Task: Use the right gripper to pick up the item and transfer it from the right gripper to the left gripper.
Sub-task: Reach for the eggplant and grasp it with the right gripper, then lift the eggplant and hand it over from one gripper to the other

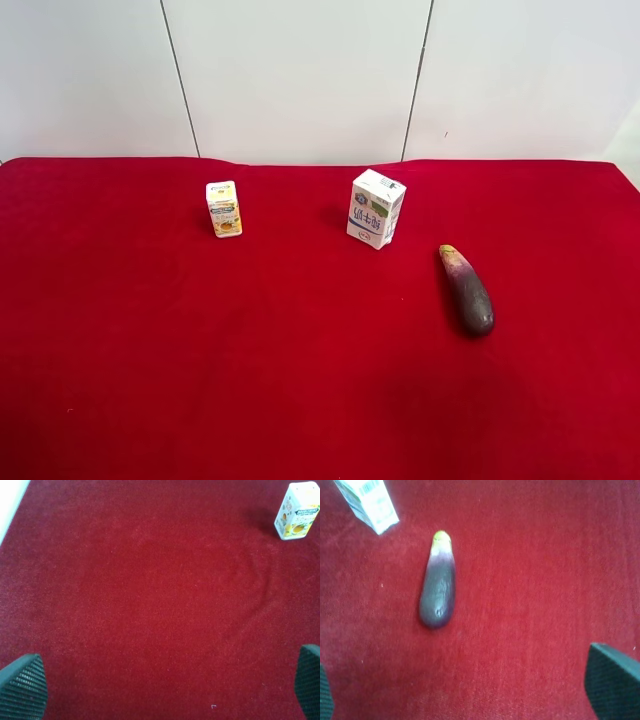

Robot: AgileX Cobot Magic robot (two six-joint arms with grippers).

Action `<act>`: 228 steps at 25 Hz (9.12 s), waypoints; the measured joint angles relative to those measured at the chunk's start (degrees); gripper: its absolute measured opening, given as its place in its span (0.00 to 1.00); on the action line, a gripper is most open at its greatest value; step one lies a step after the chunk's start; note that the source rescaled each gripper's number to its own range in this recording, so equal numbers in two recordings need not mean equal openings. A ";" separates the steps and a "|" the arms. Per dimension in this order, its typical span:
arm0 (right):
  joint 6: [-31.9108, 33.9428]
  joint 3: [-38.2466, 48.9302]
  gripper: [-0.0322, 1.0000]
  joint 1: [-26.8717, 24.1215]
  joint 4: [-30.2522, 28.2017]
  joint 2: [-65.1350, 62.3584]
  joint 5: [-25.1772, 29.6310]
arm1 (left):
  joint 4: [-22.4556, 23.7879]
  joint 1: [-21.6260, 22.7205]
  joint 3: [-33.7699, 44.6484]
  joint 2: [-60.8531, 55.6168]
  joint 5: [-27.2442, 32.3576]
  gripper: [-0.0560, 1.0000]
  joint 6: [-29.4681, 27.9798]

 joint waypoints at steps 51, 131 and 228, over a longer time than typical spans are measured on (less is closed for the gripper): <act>8.01 -1.20 0.98 0.00 0.21 72.72 -42.31 | 0.00 0.00 0.00 0.00 0.00 1.00 0.00; -3.41 -4.80 0.04 1.71 1.84 64.06 -44.42 | 0.00 0.00 0.00 0.00 0.00 1.00 0.00; -13.47 -19.13 0.04 26.94 4.70 70.87 -64.92 | -37.25 -6.46 -13.31 58.34 -34.86 1.00 29.27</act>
